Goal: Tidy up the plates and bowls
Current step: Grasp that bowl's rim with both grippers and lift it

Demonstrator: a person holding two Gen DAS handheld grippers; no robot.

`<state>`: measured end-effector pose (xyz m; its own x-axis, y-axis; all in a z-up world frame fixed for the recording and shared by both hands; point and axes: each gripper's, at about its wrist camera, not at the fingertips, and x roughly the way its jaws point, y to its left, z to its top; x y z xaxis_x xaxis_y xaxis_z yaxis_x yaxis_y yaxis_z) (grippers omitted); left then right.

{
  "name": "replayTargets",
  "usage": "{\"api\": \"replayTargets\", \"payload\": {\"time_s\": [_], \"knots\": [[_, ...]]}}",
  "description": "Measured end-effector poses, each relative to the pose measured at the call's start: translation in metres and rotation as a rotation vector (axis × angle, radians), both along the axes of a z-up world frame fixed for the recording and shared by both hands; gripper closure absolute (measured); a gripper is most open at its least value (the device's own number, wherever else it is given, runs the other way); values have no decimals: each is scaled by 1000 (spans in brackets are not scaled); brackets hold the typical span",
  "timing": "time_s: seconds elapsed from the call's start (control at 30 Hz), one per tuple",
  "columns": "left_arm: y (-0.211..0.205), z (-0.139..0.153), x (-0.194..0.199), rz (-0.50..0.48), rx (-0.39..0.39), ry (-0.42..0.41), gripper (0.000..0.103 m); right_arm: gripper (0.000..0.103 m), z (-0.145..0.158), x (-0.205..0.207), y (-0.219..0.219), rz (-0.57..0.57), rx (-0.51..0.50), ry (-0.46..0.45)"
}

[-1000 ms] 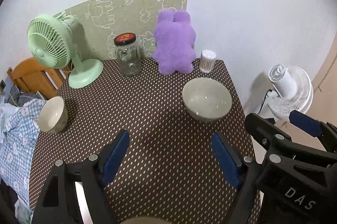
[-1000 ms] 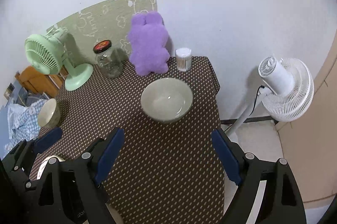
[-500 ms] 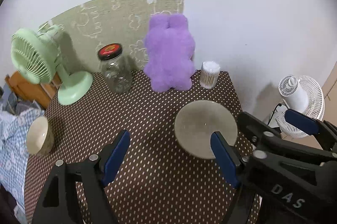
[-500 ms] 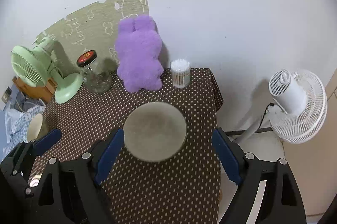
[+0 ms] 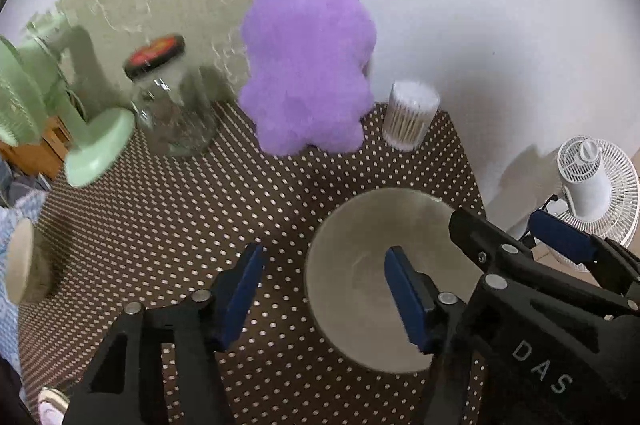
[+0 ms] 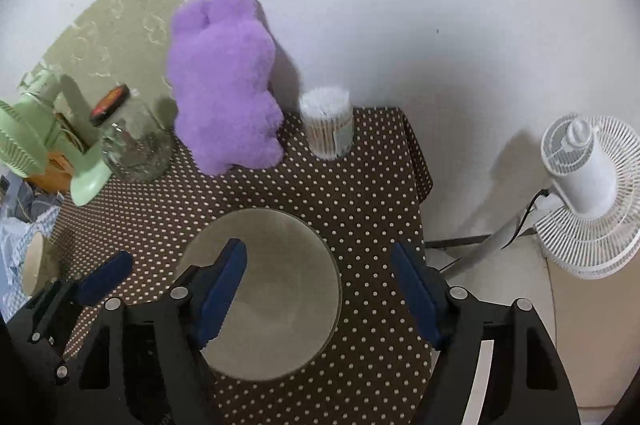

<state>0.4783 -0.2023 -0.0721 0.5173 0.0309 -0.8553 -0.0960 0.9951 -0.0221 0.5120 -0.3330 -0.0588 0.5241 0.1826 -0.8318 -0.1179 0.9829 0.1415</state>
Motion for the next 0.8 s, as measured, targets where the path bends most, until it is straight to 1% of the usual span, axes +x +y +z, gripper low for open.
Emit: {"api": "replayTargets", "payload": {"time_s": [0.07,0.1,0.13,0.17,0.2,0.3,0.37,0.43,0.47,0.5,0.6,0.8], "knots": [[0,-9,5,-1,1,17,48,34,-11,6,1,3,-1,23],[0,-14,7,-1,6,27,52,35,-15,8,1,3,-2,31],[0,-19,9,-1,14,34,56,39,-20,10,2,3,-3,39],[-2,-23,11,-3,19,42,63,44,-24,12,2,4,-3,48],[-2,-26,12,-3,18,52,66,46,-30,14,3,4,-5,60],[-5,-35,16,-4,14,69,73,54,-39,18,2,3,6,84],[-4,-38,18,-4,18,76,77,64,-44,20,3,11,13,93],[-4,-42,21,-2,13,91,80,67,-48,20,3,16,20,98],[-3,-43,22,2,11,98,83,72,-50,21,4,18,21,99],[-3,-45,23,3,9,105,85,74,-51,22,4,20,22,101],[-3,-51,27,2,10,110,86,78,-57,24,3,24,33,123],[-5,-51,28,-5,7,111,86,79,-58,25,3,15,41,129]]}}
